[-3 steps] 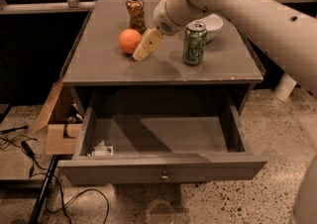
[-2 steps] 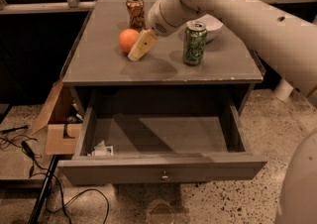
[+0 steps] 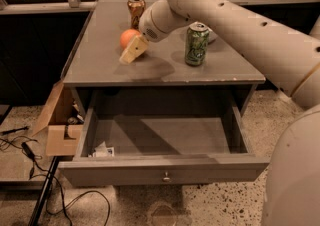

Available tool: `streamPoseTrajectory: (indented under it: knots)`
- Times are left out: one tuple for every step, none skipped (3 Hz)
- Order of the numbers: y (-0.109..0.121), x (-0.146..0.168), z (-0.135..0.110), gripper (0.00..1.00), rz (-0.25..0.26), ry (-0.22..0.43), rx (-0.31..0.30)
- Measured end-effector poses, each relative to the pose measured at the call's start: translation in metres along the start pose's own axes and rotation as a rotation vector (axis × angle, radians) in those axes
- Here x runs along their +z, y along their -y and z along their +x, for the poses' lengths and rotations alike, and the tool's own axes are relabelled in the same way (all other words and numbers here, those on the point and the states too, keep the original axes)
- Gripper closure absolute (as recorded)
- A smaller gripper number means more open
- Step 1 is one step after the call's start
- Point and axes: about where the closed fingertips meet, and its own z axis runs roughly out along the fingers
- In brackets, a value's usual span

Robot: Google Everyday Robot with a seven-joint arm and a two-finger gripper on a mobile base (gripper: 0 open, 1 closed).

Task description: Place orange into top drawer

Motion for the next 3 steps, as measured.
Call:
streamPoseTrajectory:
  knots:
    - [-0.006,0.014,0.001,0.04,0.000,0.023,0.017]
    - [-0.005,0.026,0.004,0.05,0.005,0.030,0.043]
    - [0.001,0.033,0.010,0.24,0.027,0.033,0.076]
